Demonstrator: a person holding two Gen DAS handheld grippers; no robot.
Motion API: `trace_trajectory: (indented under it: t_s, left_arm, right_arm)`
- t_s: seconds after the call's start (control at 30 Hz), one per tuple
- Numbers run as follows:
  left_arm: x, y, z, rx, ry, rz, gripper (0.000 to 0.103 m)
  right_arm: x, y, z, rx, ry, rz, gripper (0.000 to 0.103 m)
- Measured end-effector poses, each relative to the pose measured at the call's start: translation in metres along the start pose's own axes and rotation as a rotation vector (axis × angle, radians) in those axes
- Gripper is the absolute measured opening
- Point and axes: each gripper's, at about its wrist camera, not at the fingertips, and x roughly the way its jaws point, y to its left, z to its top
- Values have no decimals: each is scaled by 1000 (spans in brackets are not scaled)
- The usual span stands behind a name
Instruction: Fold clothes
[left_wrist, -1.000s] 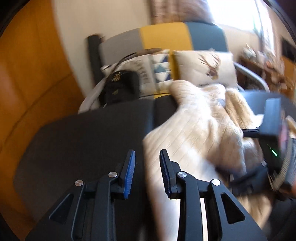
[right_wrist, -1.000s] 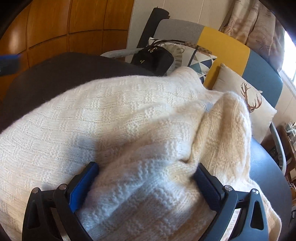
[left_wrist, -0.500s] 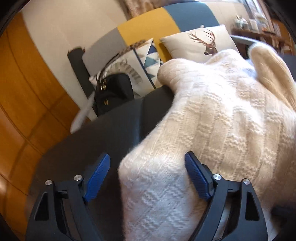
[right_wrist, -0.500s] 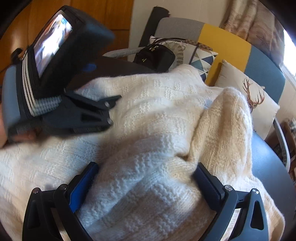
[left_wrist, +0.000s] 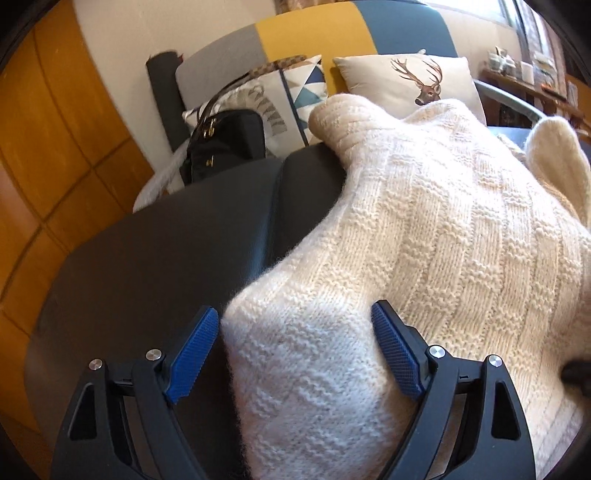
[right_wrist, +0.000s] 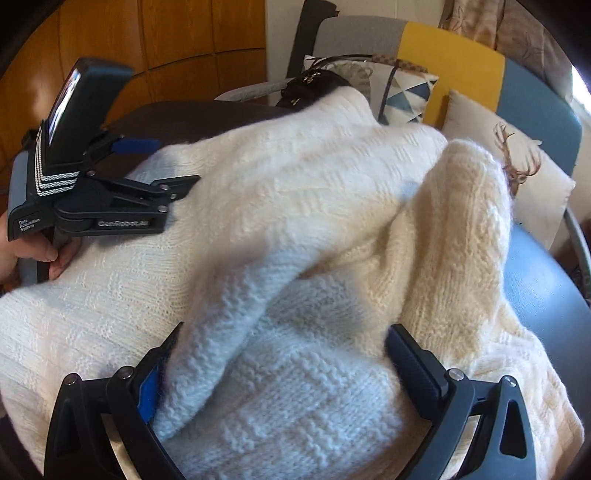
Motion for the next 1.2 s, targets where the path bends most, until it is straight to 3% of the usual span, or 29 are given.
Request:
trace_trajectory:
  t_s: [0.13,0.4,0.53,0.73,0.77,0.83,0.87,0.97,1.0,1.2]
  left_arm:
    - [-9,-8,-11,-14,10,21,87]
    - [-25,-22,-26,-38,26,51,87]
    - [-36,-32,-33,-52,33,56,87]
    - [-54,-65,-43,10,7,122,87]
    - [-58,-70,-45,16,3,128,87]
    - [-65,-78,-50,17,-2,137,87]
    - [-69,-82,-52,16,-3,140,87]
    - [-83,-91,-61,6,-9,138,87]
    - [-88,-94,-64,-3,-10,129,86]
    - [-111,-108,-81,-45,-31,100,86]
  right_arm:
    - [-8,-13,-7,17,23,37,103]
    - [-34,-65,-40,219,18,126,102]
    - [-39,-78,-46,216,36,113,102]
    - [-49,-102,-53,213,85,130,102]
    - [-53,-107,-54,222,89,120,102]
    - [-63,-118,-59,249,94,72,91]
    - [-70,-128,-64,286,92,4,85]
    - [-87,-154,-77,404,107,-208,85]
    - [-95,-155,-78,418,84,-237,85]
    - [-113,-112,-45,305,-77,-258,85]
